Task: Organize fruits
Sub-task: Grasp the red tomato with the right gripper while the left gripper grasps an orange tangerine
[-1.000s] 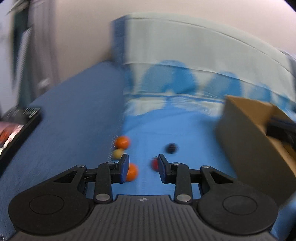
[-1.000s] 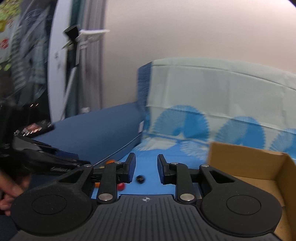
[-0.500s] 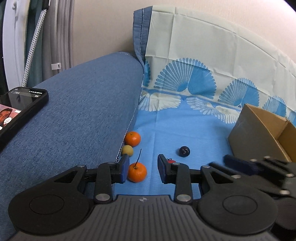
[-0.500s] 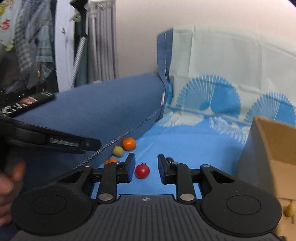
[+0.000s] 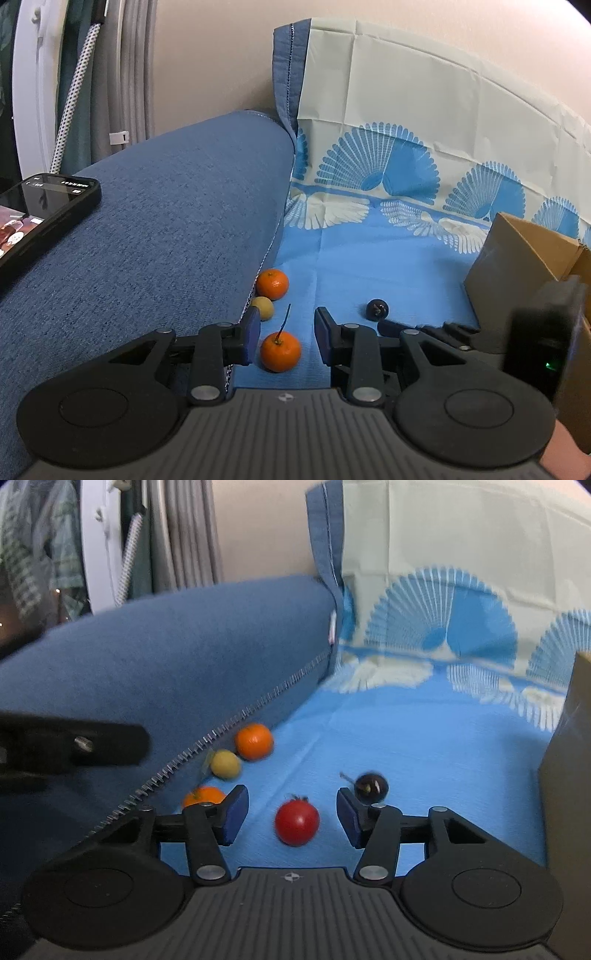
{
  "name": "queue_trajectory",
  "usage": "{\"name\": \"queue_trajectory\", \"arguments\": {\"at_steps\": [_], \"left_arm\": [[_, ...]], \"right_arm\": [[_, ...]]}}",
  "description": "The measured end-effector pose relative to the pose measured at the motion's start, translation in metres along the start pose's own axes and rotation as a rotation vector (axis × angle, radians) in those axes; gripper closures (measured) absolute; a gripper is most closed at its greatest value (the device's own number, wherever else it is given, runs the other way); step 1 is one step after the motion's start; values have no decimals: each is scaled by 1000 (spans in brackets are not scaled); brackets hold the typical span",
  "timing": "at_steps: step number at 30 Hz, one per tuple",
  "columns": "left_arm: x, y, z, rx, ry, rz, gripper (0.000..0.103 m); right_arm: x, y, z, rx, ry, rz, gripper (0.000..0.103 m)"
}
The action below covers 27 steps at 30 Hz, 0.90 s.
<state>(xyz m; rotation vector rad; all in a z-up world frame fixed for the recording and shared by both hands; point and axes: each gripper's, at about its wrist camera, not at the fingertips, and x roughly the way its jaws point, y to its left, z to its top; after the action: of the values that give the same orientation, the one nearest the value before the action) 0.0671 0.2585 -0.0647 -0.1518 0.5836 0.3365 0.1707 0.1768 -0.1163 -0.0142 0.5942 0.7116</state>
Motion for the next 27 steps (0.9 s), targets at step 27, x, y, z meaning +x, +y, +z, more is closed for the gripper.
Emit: {"name": "queue_trajectory", "arguments": {"at_steps": [27], "left_arm": [[88, -35, -12, 197, 236, 194, 58]], "right_arm": [[-63, -3, -41, 40, 98, -133, 71]]}}
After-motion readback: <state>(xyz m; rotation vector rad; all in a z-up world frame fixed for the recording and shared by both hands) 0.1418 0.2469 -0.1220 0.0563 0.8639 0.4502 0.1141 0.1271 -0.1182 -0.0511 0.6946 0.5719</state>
